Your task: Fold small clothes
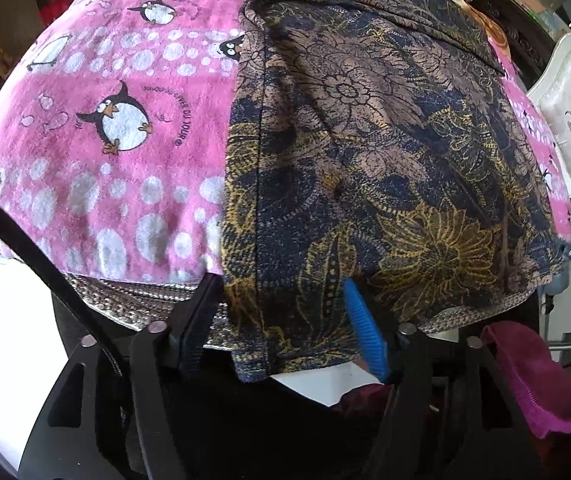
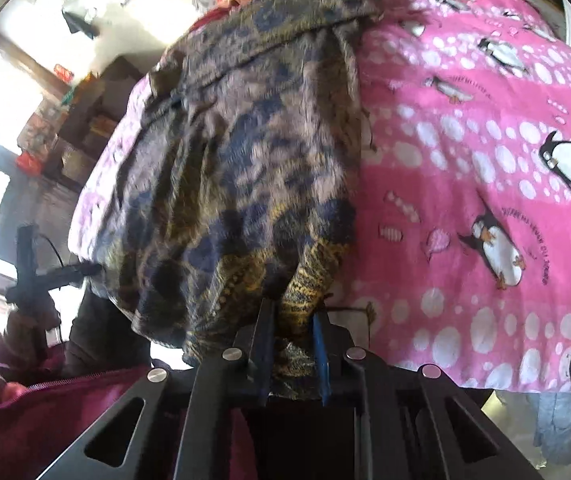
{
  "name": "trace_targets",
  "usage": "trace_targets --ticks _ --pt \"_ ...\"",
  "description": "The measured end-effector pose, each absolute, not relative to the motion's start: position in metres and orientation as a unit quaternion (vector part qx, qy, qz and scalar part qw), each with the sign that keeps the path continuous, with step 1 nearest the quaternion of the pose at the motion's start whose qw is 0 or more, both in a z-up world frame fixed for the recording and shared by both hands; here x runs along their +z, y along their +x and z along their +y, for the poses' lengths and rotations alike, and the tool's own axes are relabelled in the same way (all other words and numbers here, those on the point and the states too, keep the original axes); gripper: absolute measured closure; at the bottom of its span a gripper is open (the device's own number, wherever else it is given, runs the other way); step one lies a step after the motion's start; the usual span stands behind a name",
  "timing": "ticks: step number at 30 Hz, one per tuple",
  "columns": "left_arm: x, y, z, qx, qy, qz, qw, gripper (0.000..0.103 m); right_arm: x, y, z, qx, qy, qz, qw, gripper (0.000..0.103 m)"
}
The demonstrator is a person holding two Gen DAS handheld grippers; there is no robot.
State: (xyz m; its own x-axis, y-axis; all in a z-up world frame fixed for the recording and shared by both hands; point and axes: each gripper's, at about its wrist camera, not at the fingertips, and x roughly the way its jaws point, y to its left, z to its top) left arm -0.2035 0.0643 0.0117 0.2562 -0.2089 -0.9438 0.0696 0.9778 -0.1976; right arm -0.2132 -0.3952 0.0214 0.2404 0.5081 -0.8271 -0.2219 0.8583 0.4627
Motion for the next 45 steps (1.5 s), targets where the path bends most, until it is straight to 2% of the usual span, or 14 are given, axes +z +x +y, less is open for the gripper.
trace_targets --ticks 8,11,18,29,30,31,37,45 --pt "0.010 -0.204 0.056 -0.092 -0.033 0.602 0.793 0.034 0.012 -0.212 -0.395 0.234 0.144 0.571 0.773 0.086" --pt "0.010 -0.203 0.056 -0.092 -0.033 0.601 0.793 0.037 0.013 -0.213 -0.399 0.237 0.139 0.571 0.773 0.086" --pt "0.012 -0.208 0.070 -0.091 -0.052 0.601 0.792 0.064 0.022 -0.213 -0.394 0.240 0.124 0.557 0.785 0.094" --pt "0.012 -0.208 0.071 -0.093 -0.049 0.601 0.793 0.069 0.018 -0.210 -0.388 0.240 0.107 0.563 0.784 0.093" --pt "0.012 -0.208 0.071 -0.094 -0.049 0.603 0.790 0.082 0.019 -0.210 -0.389 0.240 0.109 0.561 0.785 0.093" --pt "0.012 -0.208 0.071 -0.095 -0.051 0.606 0.788 0.091 0.020 -0.211 -0.390 0.239 0.113 0.558 0.787 0.094" --pt "0.030 -0.204 0.078 -0.109 -0.067 0.601 0.789 0.096 0.050 -0.207 -0.402 0.244 0.138 0.512 0.812 0.097" --pt "0.075 -0.185 0.099 -0.109 -0.101 0.541 0.828 0.098 0.098 -0.171 -0.404 0.256 0.166 0.449 0.840 0.101"
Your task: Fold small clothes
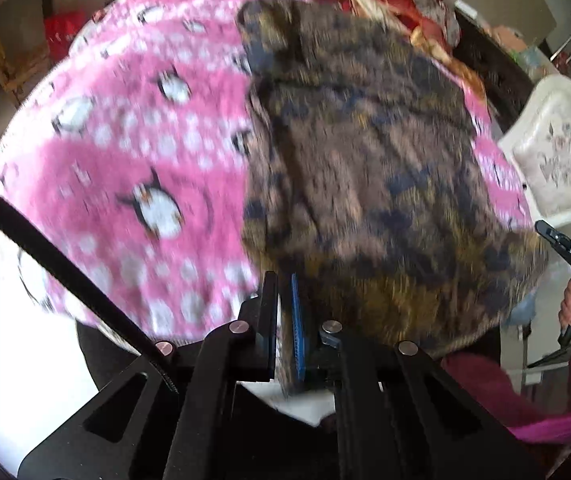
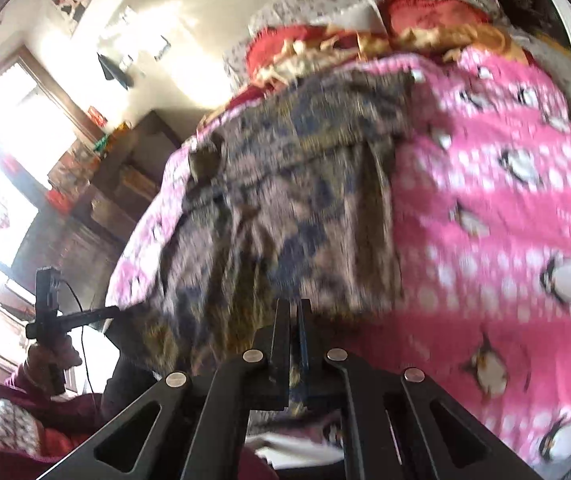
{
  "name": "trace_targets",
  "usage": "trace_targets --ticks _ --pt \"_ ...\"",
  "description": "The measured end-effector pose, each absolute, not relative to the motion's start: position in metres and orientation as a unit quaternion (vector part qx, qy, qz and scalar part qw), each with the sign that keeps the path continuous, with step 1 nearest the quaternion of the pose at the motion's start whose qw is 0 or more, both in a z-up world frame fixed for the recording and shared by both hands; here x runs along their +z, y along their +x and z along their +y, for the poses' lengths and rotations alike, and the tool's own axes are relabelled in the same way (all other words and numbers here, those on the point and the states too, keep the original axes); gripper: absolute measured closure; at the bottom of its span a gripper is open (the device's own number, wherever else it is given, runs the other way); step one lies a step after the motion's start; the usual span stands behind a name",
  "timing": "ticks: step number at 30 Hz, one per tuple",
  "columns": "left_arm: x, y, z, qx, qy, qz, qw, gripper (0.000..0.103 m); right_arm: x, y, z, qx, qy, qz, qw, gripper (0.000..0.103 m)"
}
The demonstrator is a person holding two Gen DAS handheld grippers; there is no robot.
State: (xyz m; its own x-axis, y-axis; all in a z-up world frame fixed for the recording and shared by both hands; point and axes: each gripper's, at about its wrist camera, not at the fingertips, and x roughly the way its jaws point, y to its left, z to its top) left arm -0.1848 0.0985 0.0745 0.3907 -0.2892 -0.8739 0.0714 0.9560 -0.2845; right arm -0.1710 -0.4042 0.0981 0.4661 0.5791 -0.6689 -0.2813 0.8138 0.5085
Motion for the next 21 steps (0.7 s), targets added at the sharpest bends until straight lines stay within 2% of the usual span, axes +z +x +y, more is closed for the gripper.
trace_targets --ticks 5,9,10,12,13,14,16,17,19,21 --pt "0.085 -0.172 0.102 -0.110 -0.089 0.530 0.836 0.098 0.118 -0.154 -0.400 0.252 0.141 0.436 0.853 0.101" --pt "0.069 -0.177 0.100 -0.112 -0.084 0.564 0.814 0.098 0.107 -0.159 -0.397 0.249 0.099 0.475 0.838 0.101" --pt "0.062 -0.178 0.100 -0.107 -0.084 0.575 0.807 0.098 0.099 -0.162 -0.399 0.248 0.097 0.489 0.831 0.097" --pt "0.052 -0.182 0.099 -0.095 -0.076 0.585 0.801 0.097 0.073 -0.167 -0.403 0.230 0.087 0.534 0.809 0.077" --pt "0.045 -0.185 0.098 -0.088 -0.067 0.591 0.799 0.097 0.061 -0.172 -0.406 0.221 0.083 0.552 0.800 0.055" --pt "0.043 -0.187 0.097 -0.084 -0.063 0.594 0.798 0.097 0.048 -0.178 -0.410 0.213 0.083 0.567 0.791 0.051" --pt "0.038 -0.191 0.094 -0.086 -0.056 0.600 0.793 0.096 0.030 -0.187 -0.417 0.209 0.100 0.583 0.778 0.050" --pt "0.037 -0.192 0.092 -0.087 -0.055 0.602 0.792 0.091 0.020 -0.191 -0.422 0.206 0.117 0.591 0.771 0.050" --pt "0.035 -0.196 0.088 -0.096 -0.056 0.606 0.788 0.064 0.011 -0.198 -0.426 0.207 0.137 0.587 0.770 0.049" --pt "0.034 -0.198 0.083 -0.101 -0.054 0.607 0.786 0.058 0.012 -0.201 -0.427 0.219 0.160 0.574 0.773 0.048"
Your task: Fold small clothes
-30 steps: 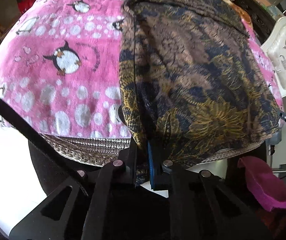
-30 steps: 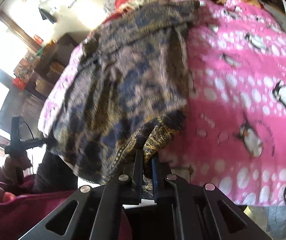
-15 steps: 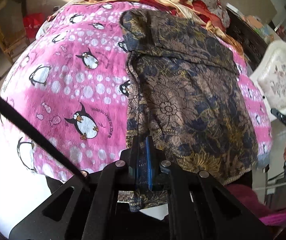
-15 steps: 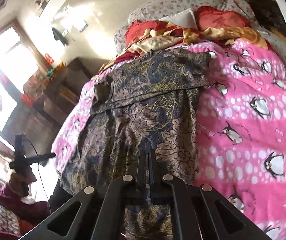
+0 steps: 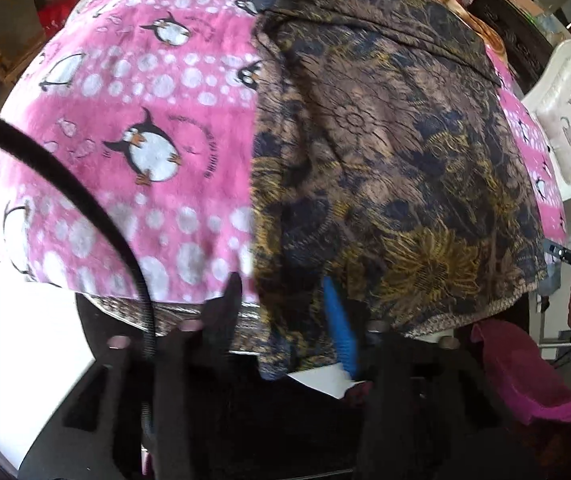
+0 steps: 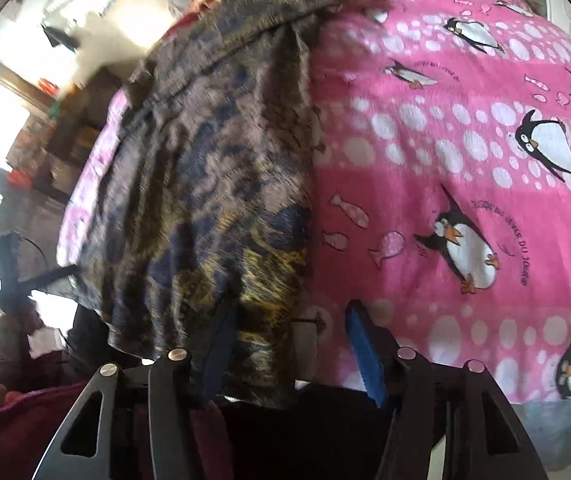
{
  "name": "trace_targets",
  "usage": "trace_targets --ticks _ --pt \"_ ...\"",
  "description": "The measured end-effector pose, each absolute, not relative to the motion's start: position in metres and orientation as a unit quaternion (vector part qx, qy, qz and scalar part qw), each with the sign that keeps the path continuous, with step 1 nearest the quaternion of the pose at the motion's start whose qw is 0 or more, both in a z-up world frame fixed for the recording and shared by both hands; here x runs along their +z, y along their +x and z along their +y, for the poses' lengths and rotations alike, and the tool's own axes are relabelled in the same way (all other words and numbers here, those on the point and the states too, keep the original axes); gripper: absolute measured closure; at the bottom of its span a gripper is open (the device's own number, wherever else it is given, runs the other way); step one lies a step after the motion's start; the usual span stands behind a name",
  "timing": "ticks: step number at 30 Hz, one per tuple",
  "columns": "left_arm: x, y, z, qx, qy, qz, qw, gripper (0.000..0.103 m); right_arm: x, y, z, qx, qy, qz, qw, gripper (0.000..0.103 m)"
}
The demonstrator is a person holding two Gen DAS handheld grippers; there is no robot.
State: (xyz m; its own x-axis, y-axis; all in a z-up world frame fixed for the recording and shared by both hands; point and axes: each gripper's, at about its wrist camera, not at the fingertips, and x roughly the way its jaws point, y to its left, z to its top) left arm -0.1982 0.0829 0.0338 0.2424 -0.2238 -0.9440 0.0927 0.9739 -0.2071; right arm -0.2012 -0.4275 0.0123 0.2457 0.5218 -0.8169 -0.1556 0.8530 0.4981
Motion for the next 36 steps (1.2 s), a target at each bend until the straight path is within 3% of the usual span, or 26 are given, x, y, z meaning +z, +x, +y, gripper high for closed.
trace_targets --ticks 6,11,36 --pt "0.024 -0.196 0.067 -0.095 -0.008 0.622 0.777 0.058 0.024 -0.209 -0.395 0.296 0.118 0.575 0.754 0.048" --pt "0.019 -0.193 0.060 -0.093 0.007 0.630 0.771 0.054 0.018 -0.201 -0.407 0.276 0.157 0.572 0.756 0.061" --pt "0.016 -0.205 0.069 -0.071 0.032 0.646 0.759 0.054 0.013 -0.191 -0.392 0.279 0.144 0.578 0.753 0.057"
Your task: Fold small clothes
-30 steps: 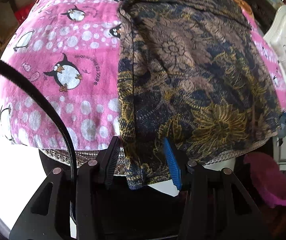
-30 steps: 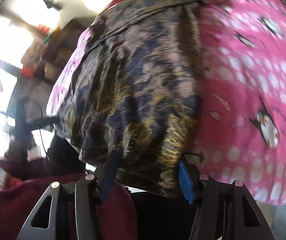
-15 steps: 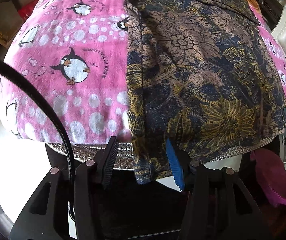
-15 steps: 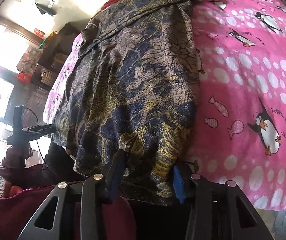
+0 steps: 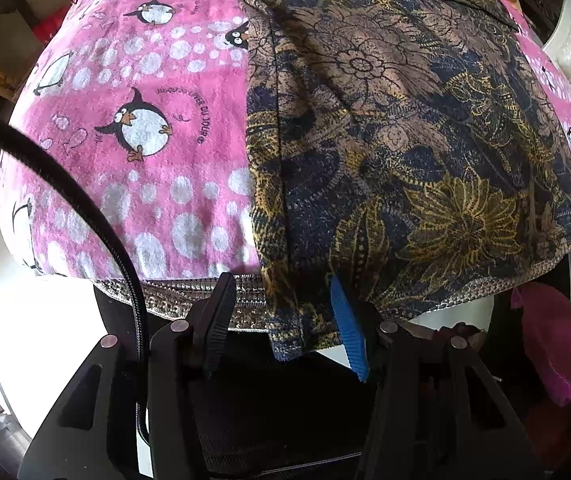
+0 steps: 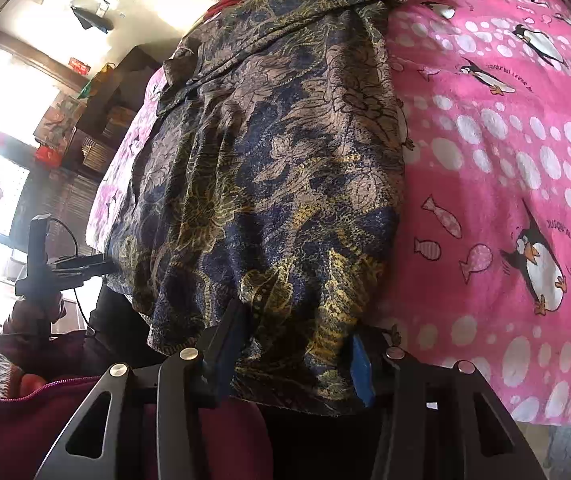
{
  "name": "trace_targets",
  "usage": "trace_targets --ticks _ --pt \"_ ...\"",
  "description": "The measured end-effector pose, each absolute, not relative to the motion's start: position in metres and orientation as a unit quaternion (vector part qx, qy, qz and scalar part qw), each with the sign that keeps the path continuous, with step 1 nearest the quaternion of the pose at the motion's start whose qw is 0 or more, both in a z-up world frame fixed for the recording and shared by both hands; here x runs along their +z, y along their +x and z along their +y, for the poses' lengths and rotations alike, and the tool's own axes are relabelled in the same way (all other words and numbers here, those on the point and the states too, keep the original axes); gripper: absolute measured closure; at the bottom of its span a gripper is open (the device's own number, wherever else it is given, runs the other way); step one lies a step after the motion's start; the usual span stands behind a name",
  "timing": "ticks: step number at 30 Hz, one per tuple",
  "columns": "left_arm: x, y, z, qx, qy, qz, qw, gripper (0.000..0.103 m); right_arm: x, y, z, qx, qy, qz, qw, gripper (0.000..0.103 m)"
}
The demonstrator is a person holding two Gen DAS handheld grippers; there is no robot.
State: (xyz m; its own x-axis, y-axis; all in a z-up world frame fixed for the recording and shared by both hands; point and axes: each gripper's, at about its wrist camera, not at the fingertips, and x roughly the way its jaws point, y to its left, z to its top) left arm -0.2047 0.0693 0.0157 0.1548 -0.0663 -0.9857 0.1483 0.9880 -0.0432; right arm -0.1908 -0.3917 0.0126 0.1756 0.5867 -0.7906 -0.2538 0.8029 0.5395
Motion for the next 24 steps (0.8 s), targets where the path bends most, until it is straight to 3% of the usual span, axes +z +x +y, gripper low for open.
trace_targets --ticks 24 --pt "0.0149 -0.2045 0.0701 -0.071 0.028 0.646 0.759 0.054 0.0129 -0.1902 -0.3924 0.280 0.141 0.579 0.752 0.056"
